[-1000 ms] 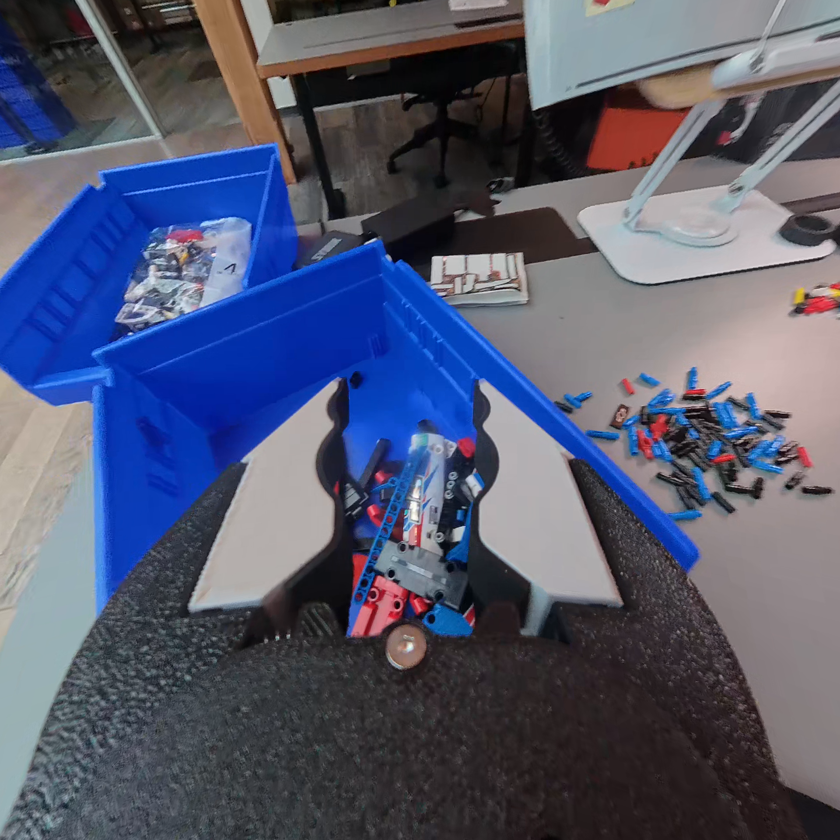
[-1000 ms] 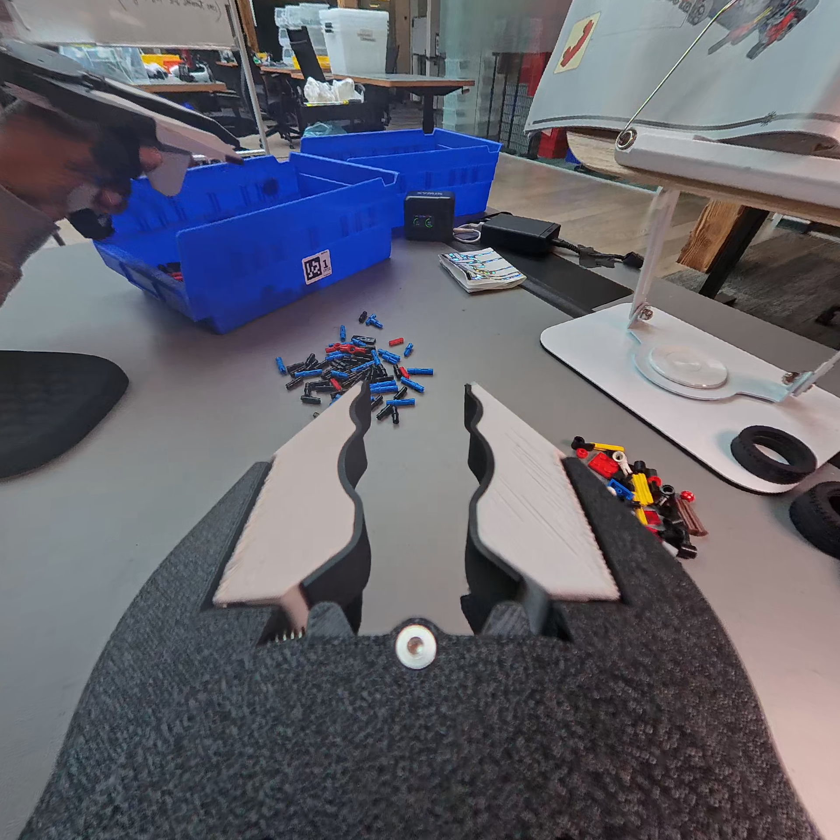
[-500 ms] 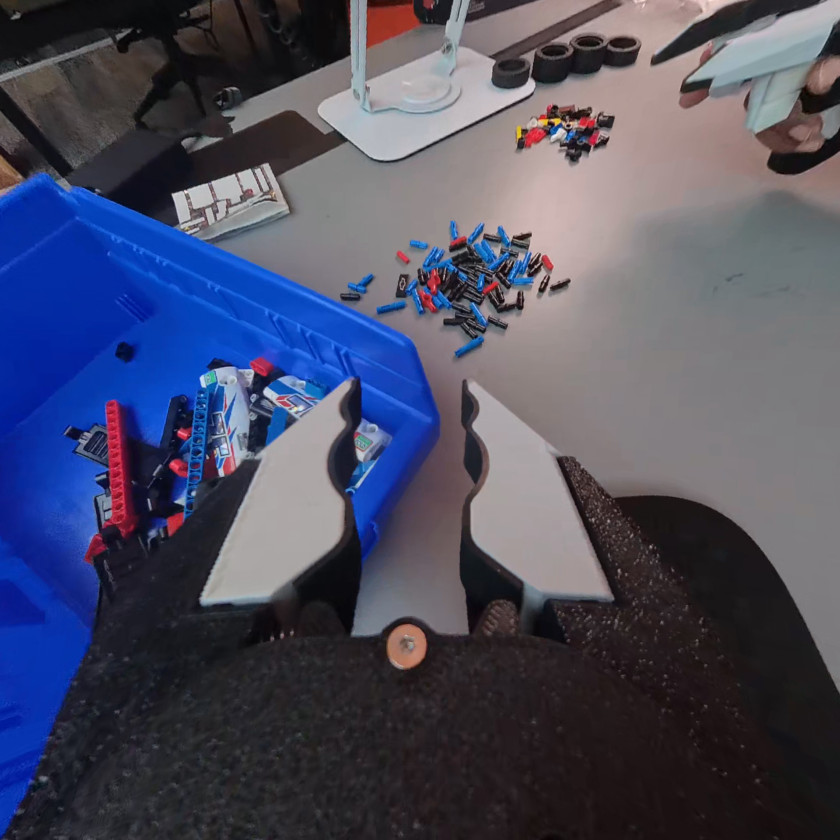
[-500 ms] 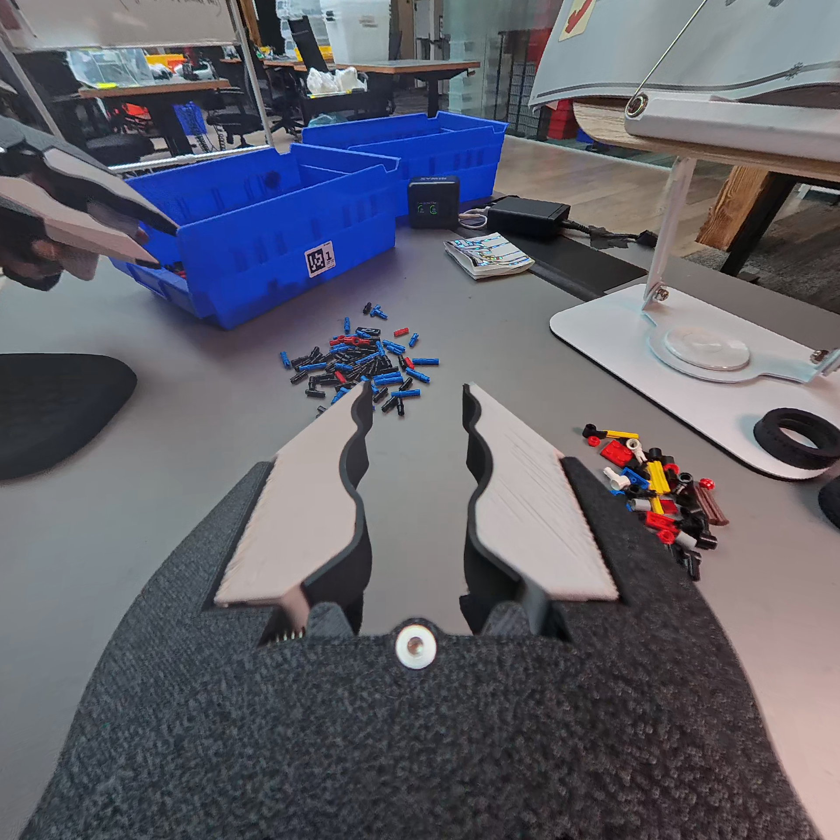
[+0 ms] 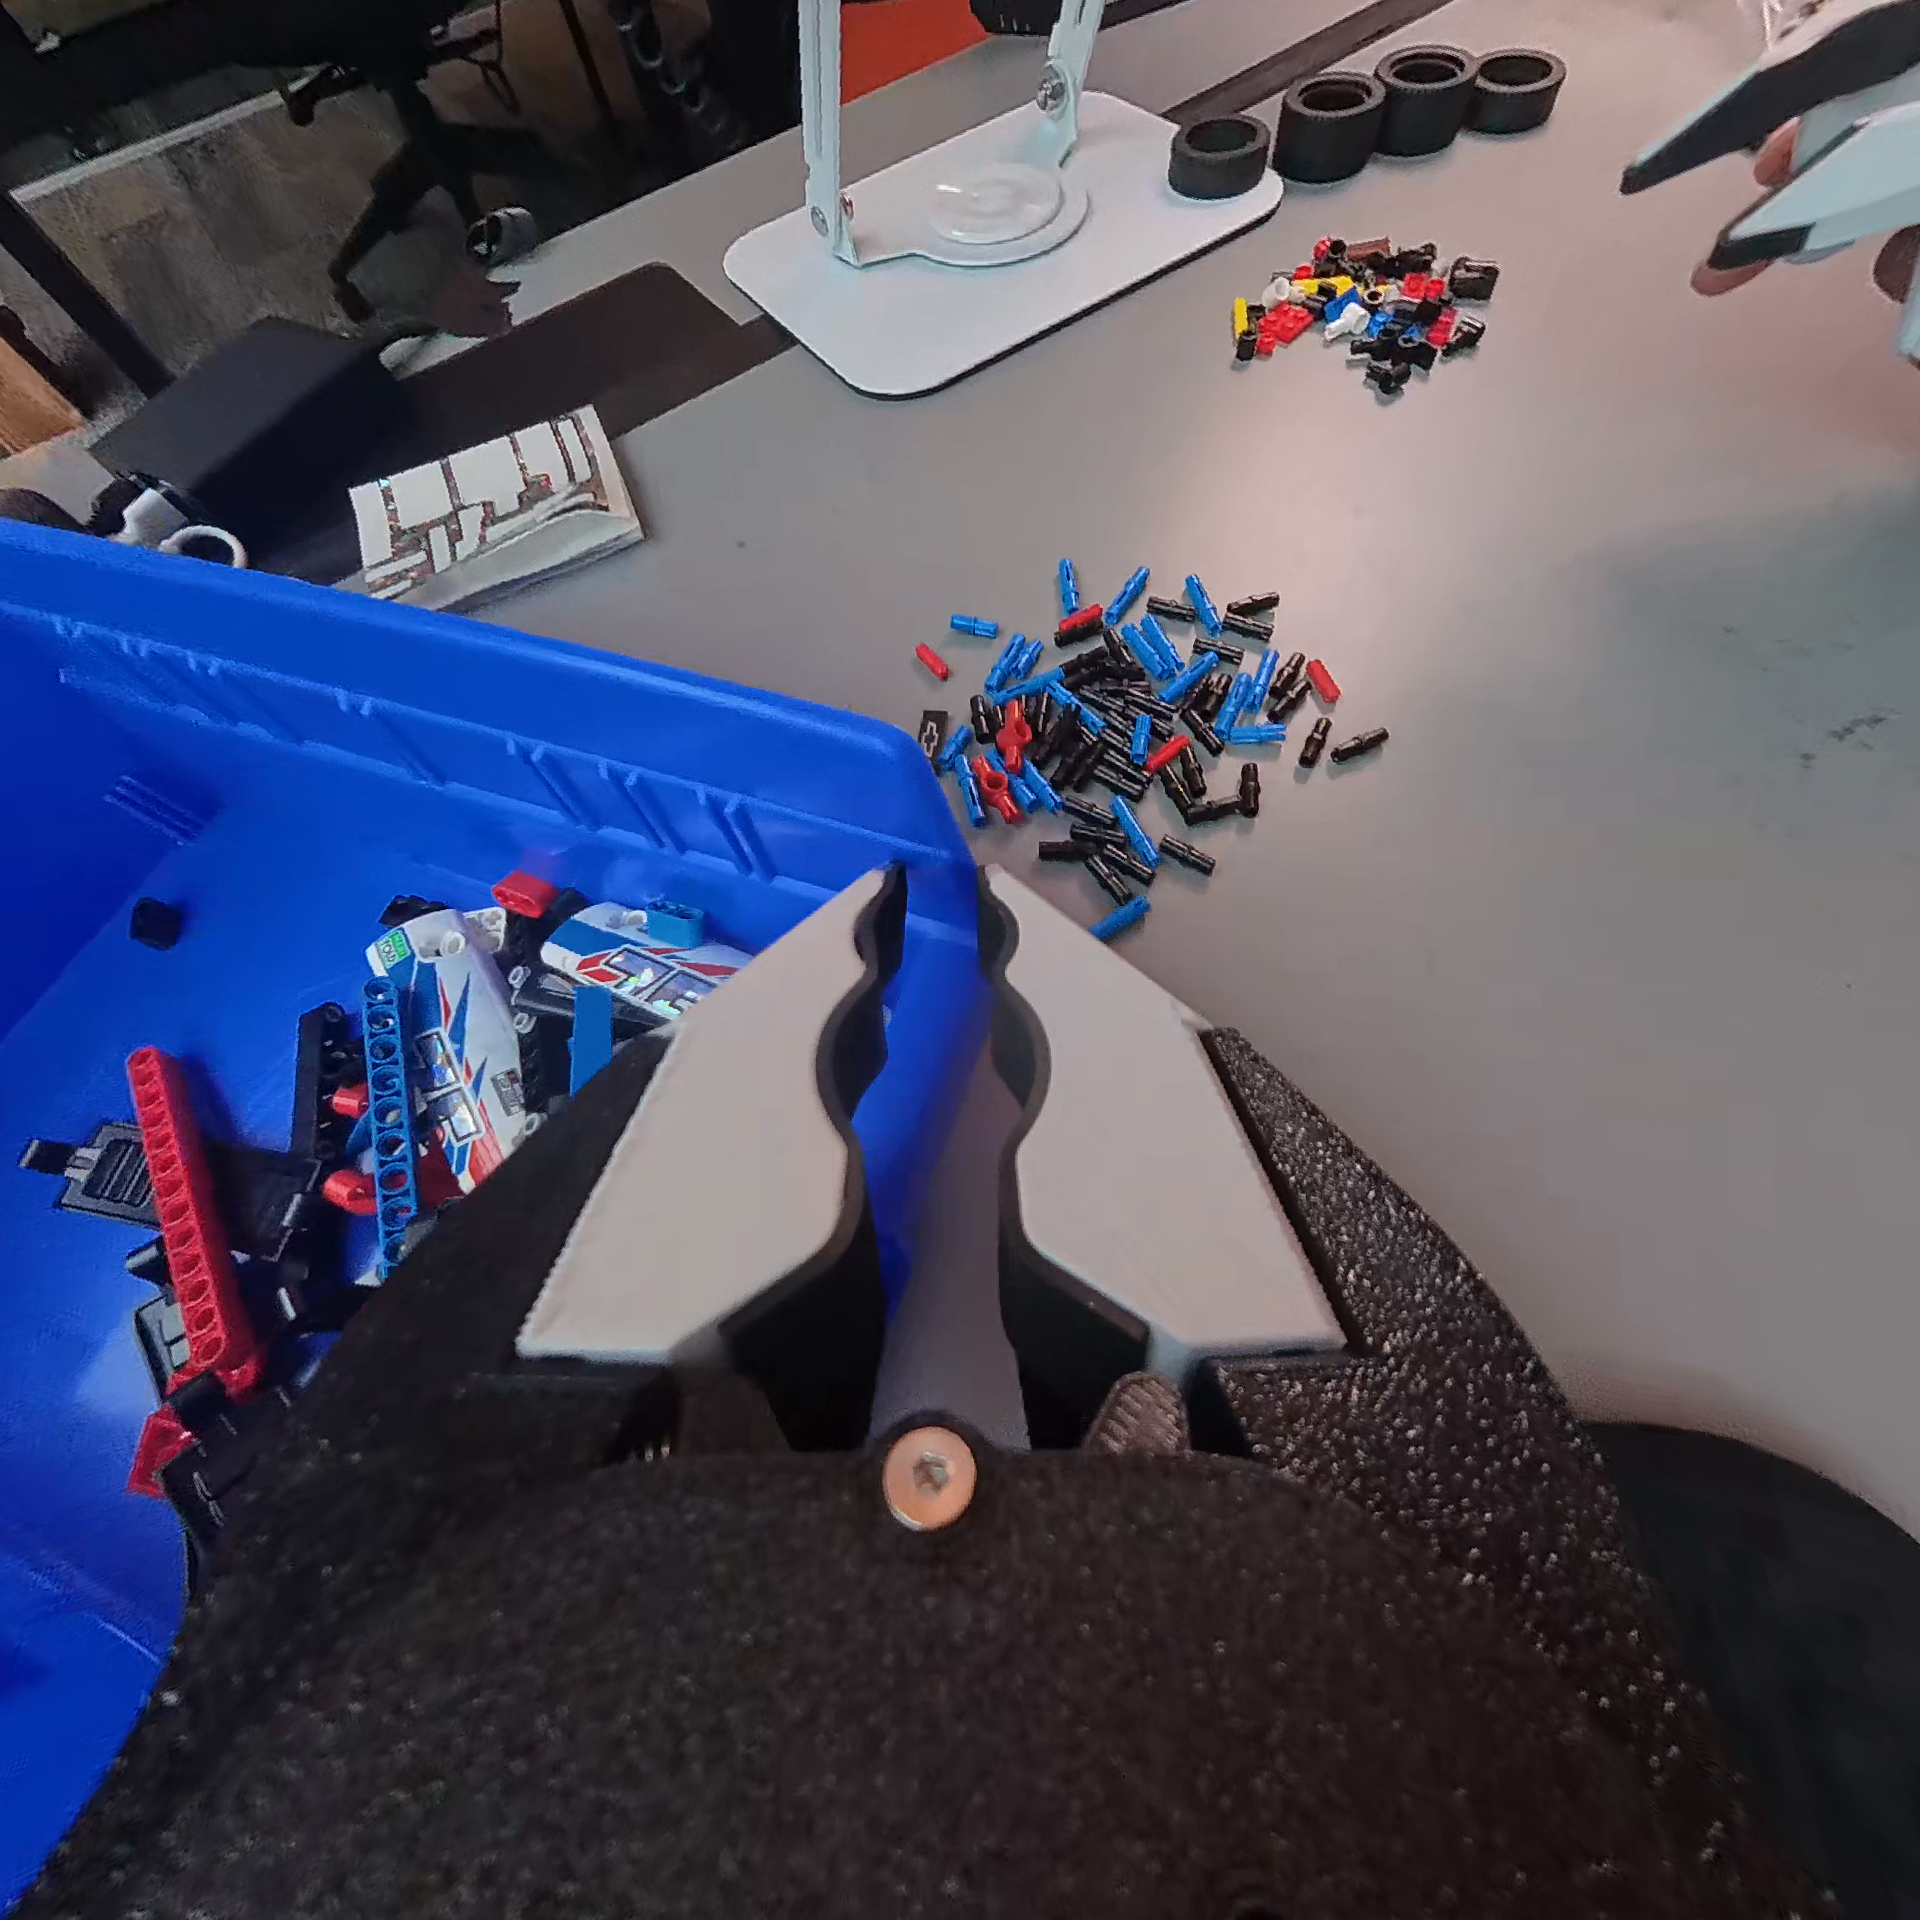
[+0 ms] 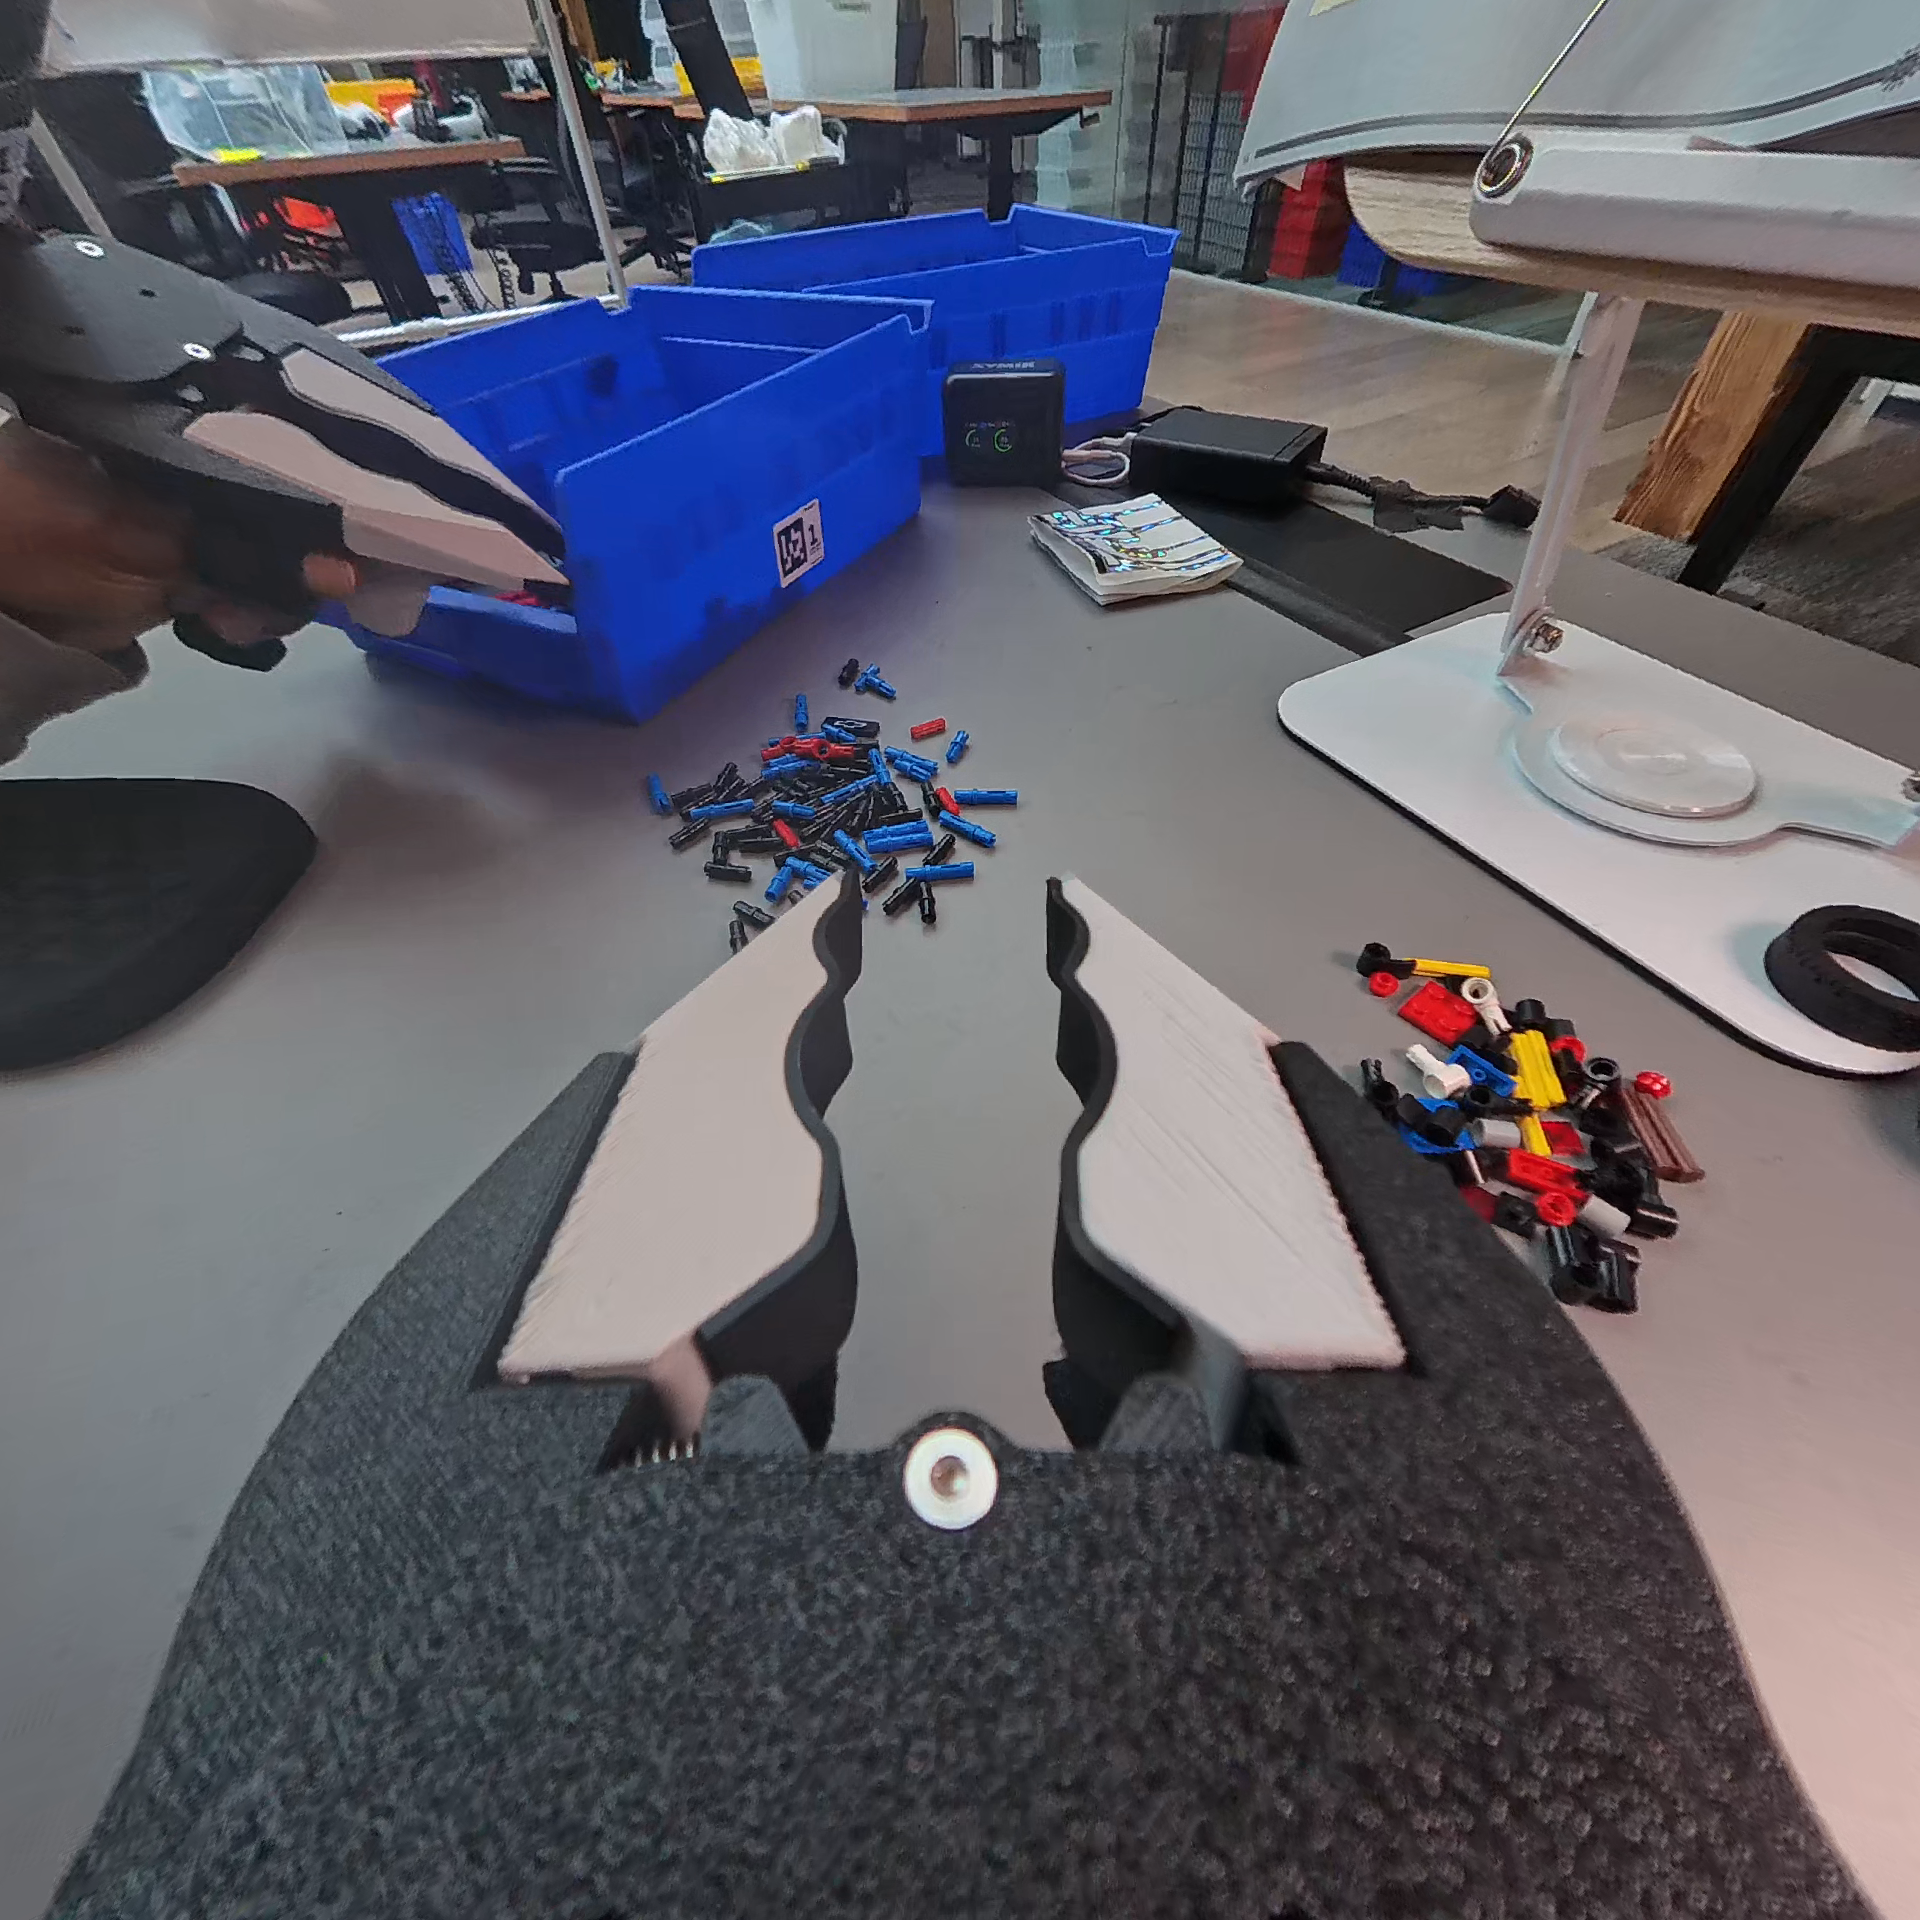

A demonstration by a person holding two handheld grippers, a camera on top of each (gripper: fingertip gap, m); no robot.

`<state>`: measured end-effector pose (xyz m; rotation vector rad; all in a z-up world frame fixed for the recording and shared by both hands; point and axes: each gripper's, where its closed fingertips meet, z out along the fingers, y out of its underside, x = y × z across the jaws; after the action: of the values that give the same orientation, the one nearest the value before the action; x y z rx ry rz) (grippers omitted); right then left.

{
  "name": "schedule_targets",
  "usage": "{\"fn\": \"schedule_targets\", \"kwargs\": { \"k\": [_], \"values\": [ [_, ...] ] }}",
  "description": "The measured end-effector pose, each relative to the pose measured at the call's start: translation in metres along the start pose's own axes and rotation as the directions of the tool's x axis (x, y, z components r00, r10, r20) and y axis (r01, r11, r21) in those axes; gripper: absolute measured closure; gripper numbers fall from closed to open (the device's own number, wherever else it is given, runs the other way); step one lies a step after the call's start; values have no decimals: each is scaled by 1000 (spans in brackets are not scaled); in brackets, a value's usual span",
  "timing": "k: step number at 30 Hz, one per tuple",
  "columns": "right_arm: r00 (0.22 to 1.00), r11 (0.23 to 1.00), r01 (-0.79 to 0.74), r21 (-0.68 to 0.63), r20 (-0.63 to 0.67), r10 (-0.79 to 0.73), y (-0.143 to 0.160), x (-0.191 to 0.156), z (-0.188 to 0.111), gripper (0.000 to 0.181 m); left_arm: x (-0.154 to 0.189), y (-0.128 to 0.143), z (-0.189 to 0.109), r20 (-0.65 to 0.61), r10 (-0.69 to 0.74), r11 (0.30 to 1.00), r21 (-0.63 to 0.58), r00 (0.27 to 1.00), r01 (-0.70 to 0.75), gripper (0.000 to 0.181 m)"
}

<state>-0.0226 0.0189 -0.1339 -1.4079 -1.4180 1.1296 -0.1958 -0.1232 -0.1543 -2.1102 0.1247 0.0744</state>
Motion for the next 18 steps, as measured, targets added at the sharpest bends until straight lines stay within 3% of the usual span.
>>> {"fn": "schedule_targets", "kwargs": {
  "k": [1,3,7,12,15,18],
  "values": [
    [1000,1000,4,-4,2,-4,1,-1,0,147,-2,-3,3,21,-1,1000,13,1000,1,168],
    [1000,1000,13,-7,10,-13,1,-2,0,148,-7,-11,4,72,-4,998,63,997,-1,156],
    [1000,1000,19,5,16,-19,0,-4,0,150,2,-51,-18,129,13,958,282,991,-49,138],
    [1000,998,9,67,-26,-8,-11,4,-4,142,37,-102,-29,66,43,896,438,997,-68,90],
    [997,994,21,107,-81,-13,-18,14,-10,135,71,-133,-21,-72,53,860,510,996,-9,98],
    [987,990,52,131,-155,-31,-23,27,-17,132,96,-156,0,-172,61,835,548,983,44,123]
  ]
}}
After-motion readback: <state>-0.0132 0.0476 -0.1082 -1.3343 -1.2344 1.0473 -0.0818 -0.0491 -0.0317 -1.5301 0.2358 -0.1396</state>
